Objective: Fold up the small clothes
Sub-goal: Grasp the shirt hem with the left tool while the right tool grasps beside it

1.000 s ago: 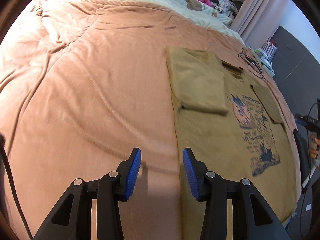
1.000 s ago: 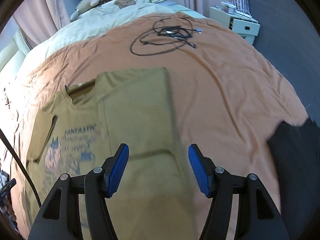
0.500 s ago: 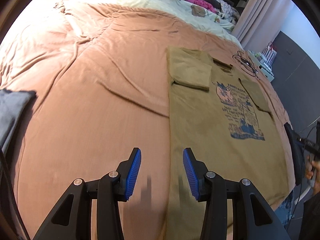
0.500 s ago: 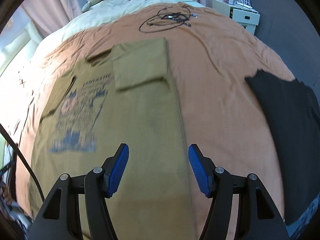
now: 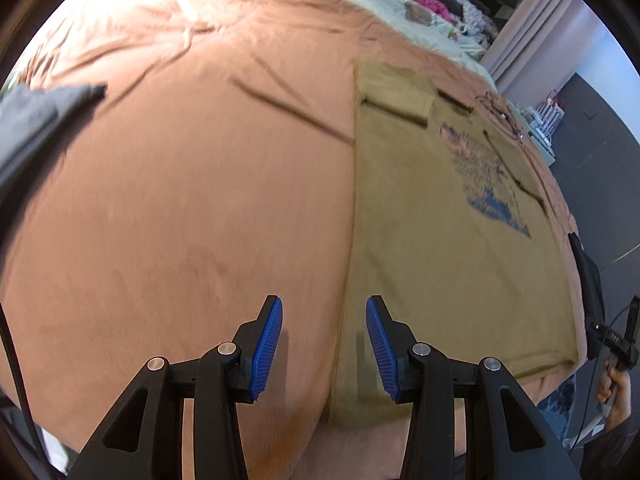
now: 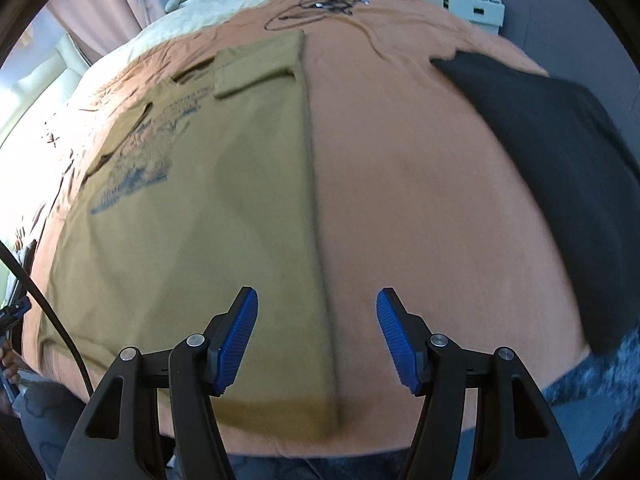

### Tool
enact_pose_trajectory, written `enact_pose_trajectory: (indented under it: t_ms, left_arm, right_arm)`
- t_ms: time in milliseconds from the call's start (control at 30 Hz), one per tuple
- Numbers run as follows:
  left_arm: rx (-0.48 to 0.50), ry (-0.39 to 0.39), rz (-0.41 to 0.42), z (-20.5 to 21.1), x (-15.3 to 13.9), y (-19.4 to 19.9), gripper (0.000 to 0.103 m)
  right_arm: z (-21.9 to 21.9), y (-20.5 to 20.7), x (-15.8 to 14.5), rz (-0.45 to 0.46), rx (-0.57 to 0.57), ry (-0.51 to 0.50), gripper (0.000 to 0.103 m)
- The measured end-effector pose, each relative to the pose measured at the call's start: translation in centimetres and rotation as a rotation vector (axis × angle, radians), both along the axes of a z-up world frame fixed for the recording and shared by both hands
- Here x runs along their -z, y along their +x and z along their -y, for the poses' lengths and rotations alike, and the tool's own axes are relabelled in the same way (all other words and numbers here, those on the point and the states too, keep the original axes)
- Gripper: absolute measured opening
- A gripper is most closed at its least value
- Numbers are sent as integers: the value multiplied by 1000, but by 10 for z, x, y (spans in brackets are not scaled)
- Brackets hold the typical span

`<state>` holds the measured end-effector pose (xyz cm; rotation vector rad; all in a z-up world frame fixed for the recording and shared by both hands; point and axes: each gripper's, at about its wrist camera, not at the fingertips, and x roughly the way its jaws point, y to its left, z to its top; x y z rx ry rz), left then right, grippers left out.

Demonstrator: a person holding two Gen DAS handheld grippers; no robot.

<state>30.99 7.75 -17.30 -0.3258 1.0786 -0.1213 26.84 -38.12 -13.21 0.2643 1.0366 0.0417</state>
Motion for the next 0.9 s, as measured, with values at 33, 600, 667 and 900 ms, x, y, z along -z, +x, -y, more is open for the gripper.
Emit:
enact_pose_trajectory:
  t_ms: [33,600,667,900]
  left_arm:
    - [-1,-5,-10,1,6,-3,46]
    - [-1,-303,-52,-1,39,-41,46]
    - [-44,-379,-85,-8,45,-46,46]
    - [-96,-494,-85,-16,51,-51,45]
  right_arm:
    - [3,-6,5,-8,-2,17,60]
    - [53,-72,43,14,-26,427,49]
    - [61,-78,46,28,-18,489,49]
    - [78,-74,56,66,26,610,47]
